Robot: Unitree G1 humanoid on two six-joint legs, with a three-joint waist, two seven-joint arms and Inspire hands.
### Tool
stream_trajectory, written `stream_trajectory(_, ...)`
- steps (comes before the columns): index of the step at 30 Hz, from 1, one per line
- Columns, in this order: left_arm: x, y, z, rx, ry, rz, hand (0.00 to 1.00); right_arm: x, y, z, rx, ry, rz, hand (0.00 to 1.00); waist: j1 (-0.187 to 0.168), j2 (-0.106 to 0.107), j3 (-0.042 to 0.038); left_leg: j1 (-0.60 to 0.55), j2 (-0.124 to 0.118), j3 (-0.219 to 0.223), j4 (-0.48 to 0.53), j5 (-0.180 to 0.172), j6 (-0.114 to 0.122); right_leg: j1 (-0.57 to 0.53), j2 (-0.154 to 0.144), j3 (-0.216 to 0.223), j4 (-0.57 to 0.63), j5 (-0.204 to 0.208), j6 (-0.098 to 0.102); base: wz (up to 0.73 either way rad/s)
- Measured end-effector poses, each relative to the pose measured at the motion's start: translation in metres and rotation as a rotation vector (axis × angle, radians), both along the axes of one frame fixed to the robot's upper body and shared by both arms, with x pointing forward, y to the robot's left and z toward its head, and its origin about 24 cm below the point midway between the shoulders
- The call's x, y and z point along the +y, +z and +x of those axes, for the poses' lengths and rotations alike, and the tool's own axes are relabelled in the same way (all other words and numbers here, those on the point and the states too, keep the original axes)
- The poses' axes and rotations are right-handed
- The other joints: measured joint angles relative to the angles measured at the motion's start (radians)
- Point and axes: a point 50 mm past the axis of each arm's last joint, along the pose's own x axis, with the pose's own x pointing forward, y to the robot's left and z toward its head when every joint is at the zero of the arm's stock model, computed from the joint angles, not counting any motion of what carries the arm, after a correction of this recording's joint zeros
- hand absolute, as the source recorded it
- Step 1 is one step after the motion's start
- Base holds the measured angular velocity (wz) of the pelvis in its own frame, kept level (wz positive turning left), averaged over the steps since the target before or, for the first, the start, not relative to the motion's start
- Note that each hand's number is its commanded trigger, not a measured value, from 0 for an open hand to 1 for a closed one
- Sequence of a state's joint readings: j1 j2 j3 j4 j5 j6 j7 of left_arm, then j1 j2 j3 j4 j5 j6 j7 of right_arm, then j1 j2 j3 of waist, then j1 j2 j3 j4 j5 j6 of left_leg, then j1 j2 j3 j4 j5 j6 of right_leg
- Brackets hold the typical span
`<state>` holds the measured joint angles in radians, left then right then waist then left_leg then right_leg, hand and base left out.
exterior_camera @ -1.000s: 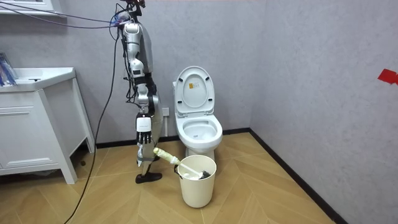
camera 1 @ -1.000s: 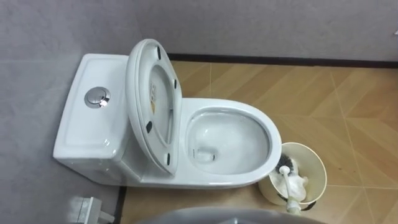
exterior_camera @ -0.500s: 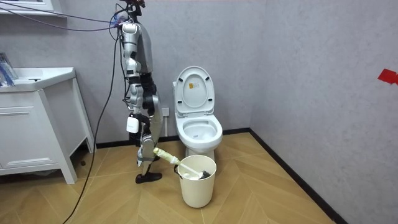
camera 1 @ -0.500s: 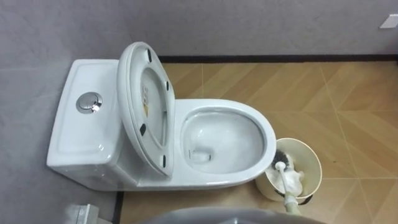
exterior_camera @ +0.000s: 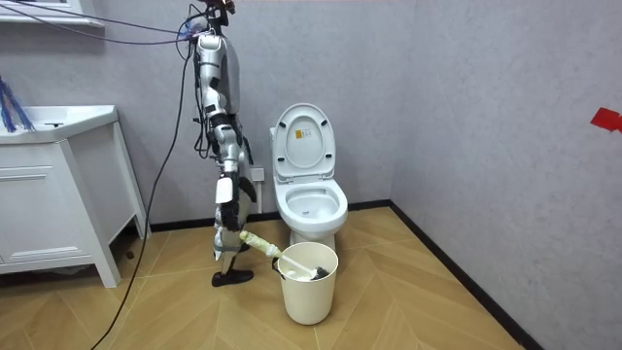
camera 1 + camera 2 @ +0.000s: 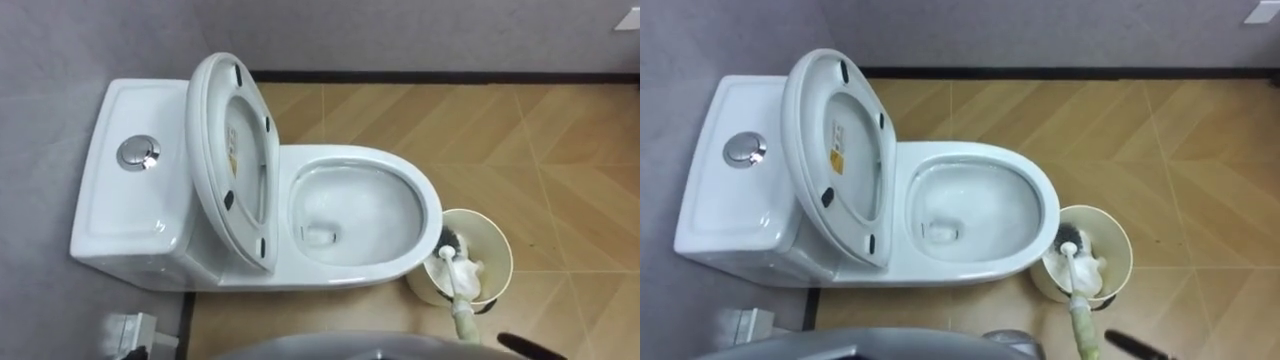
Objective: Brush toilet
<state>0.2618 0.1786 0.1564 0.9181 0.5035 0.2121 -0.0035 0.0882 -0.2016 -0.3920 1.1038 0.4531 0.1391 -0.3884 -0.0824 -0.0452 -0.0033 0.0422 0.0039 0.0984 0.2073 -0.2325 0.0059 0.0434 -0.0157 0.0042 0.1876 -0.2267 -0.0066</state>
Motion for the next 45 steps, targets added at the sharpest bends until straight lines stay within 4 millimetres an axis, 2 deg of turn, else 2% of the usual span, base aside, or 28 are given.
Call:
stream_trajectory(4,-0.002,0.0,0.009,-0.044,-0.026,-0.013,0.0,-0.003,0.008,0.03,-0.064,0.049,-0.07,0.0,0.007,0.003,-0.0003,-0.061,0.003,-0.003,0.022,0.0,0.0,-0.06,0.001,-0.007,0.025,0.004,-0.001,0.05)
stream_trajectory(5,-0.003,0.0,0.01,-0.05,-0.03,-0.013,0.0,-0.003,0.009,0.034,-0.073,0.06,-0.078,0.0,0.008,0.011,-0.0044,-0.072,0.003,-0.003,0.027,0.0,0.0,-0.07,0.001,-0.007,0.029,0.004,-0.001,0.0)
stream_trajectory(8,-0.007,0.0,0.021,-0.077,-0.056,-0.017,0.0,0.0,0.012,0.052,-0.094,0.132,-0.107,0.0,0.009,0.015,-0.0005,-0.137,0.005,-0.01,0.057,0.0,0.0,-0.127,-0.001,-0.018,0.055,0.004,-0.002,0.1)
stream_trajectory(10,-0.012,0.001,0.038,-0.124,-0.087,-0.034,0.0,0.005,0.012,0.062,-0.081,0.215,-0.125,0.0,0.014,0.023,0.0114,-0.195,0.005,-0.02,0.092,0.0,0.001,-0.171,-0.003,-0.039,0.085,0.005,-0.003,0.21)
stream_trajectory(12,-0.015,0.001,0.048,-0.161,-0.093,-0.048,0.0,0.008,0.012,0.066,-0.075,0.261,-0.123,0.0,0.026,0.028,0.0156,-0.234,0.006,-0.022,0.112,0.0,0.001,-0.209,-0.004,-0.041,0.102,0.005,-0.003,0.03)
stream_trajectory(17,-0.02,0.005,0.077,-0.244,-0.128,-0.048,0.0,0.013,0.016,0.094,-0.083,0.328,-0.121,0.0,0.055,0.038,0.0204,-0.374,0.005,-0.039,0.198,-0.001,0.002,-0.346,-0.012,-0.065,0.189,0.005,-0.003,0.04)
stream_trajectory(19,-0.026,0.008,0.091,-0.304,-0.123,-0.069,0.0,0.008,0.023,0.108,-0.107,0.364,-0.147,0.0,0.057,0.055,0.0296,-0.455,0.005,-0.057,0.252,-0.009,0.015,-0.411,-0.016,-0.088,0.224,0.004,-0.003,0.14)
stream_trajectory(21,-0.029,0.011,0.104,-0.345,-0.117,-0.076,0.0,0.005,0.028,0.118,-0.111,0.393,-0.162,0.0,0.074,0.056,0.0306,-0.518,0.006,-0.056,0.283,-0.013,0.022,-0.478,-0.018,-0.089,0.262,0.002,-0.002,0.05)
stream_trajectory(23,-0.031,0.015,0.117,-0.376,-0.124,-0.081,0.0,0.001,0.031,0.121,-0.099,0.408,-0.173,0.0,0.09,0.053,0.0332,-0.574,0.003,-0.055,0.308,-0.012,0.027,-0.537,-0.025,-0.09,0.297,-0.001,0.001,0.03)
stream_trajectory(24,-0.033,0.018,0.126,-0.401,-0.137,-0.08,0.0,-0.002,0.033,0.124,-0.093,0.422,-0.186,0.0,0.092,0.047,0.0366,-0.599,-0.002,-0.054,0.321,-0.009,0.033,-0.571,-0.039,-0.093,0.332,-0.01,0.004,0.14)
stream_trajectory(26,-0.038,0.023,0.139,-0.443,-0.166,-0.071,0.0,-0.006,0.038,0.129,-0.096,0.437,-0.207,0.0,0.097,0.045,0.0391,-0.662,-0.017,-0.057,0.353,-0.005,0.039,-0.64,-0.052,-0.094,0.381,-0.017,0.007,0.16)
stream_trajectory(29,-0.042,0.03,0.155,-0.493,-0.201,-0.064,0.0,-0.007,0.038,0.129,-0.09,0.45,-0.212,0.0,0.104,0.044,0.0403,-0.737,-0.017,-0.056,0.392,-0.003,0.042,-0.714,-0.053,-0.09,0.421,-0.017,0.007,0.0)
stream_trajectory(33,-0.051,0.045,0.18,-0.602,-0.255,-0.033,0.0,-0.007,0.043,0.14,-0.106,0.502,-0.222,0.0,0.118,0.047,0.042,-0.854,-0.015,-0.057,0.455,-0.004,0.043,-0.83,-0.057,-0.091,0.481,-0.019,0.003,0.0)
stream_trajectory(36,-0.054,0.051,0.189,-0.65,-0.251,-0.037,0.0,-0.008,0.048,0.148,-0.119,0.525,-0.233,0.0,0.115,0.049,0.0437,-0.907,-0.017,-0.059,0.482,-0.004,0.043,-0.884,-0.07,-0.103,0.517,-0.029,-0.002,0.06)
stream_trajectory(45,-0.064,0.064,0.206,-0.725,-0.321,-0.02,0.0,-0.015,0.062,0.165,-0.172,0.536,-0.256,0.0,0.124,0.056,0.0486,-1.048,-0.017,-0.061,0.536,-0.007,0.044,-1.025,-0.077,-0.107,0.581,-0.038,-0.008,0.03)
